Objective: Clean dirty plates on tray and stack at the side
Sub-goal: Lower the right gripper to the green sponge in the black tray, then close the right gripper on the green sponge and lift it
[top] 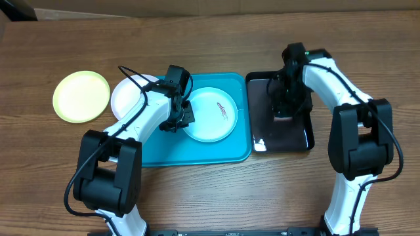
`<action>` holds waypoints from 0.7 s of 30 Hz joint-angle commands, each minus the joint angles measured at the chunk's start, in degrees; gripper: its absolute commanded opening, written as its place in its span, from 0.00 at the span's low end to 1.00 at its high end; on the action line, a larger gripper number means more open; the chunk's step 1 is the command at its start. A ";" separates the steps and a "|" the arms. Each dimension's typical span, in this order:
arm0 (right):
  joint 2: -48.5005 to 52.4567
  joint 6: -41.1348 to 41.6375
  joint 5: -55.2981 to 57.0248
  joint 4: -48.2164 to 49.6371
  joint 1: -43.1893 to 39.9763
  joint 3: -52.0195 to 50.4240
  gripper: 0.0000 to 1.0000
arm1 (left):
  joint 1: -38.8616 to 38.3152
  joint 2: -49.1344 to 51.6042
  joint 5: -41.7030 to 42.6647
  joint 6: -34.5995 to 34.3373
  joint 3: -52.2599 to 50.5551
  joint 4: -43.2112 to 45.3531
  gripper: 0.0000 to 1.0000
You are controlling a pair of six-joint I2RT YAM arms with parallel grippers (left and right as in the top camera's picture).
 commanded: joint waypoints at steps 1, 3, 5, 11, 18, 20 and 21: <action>-1.88 0.66 -2.10 2.91 0.44 -2.95 0.67 | -0.44 0.74 -0.13 0.28 -0.55 0.17 0.15; -1.88 0.66 -2.78 3.65 0.48 -3.74 0.58 | -0.44 0.74 -0.13 0.28 -0.52 0.17 0.15; -1.88 0.66 -2.99 3.41 0.52 -3.89 0.04 | -0.44 0.74 -0.13 0.28 -0.52 0.17 0.16; -1.88 0.61 -2.97 3.43 0.57 -3.89 0.65 | -0.44 0.74 -0.13 0.28 -0.52 0.15 0.16; -1.88 0.24 -2.97 6.99 0.57 -3.87 0.58 | -0.44 0.74 -0.13 0.28 -0.52 0.17 0.17; -1.88 0.24 -2.97 7.61 0.57 -3.87 0.13 | -0.44 0.74 -0.13 0.28 -0.52 0.15 0.17; -1.88 0.24 -2.97 7.69 0.57 -3.87 0.04 | -0.44 0.74 -0.13 0.28 -0.52 0.15 0.17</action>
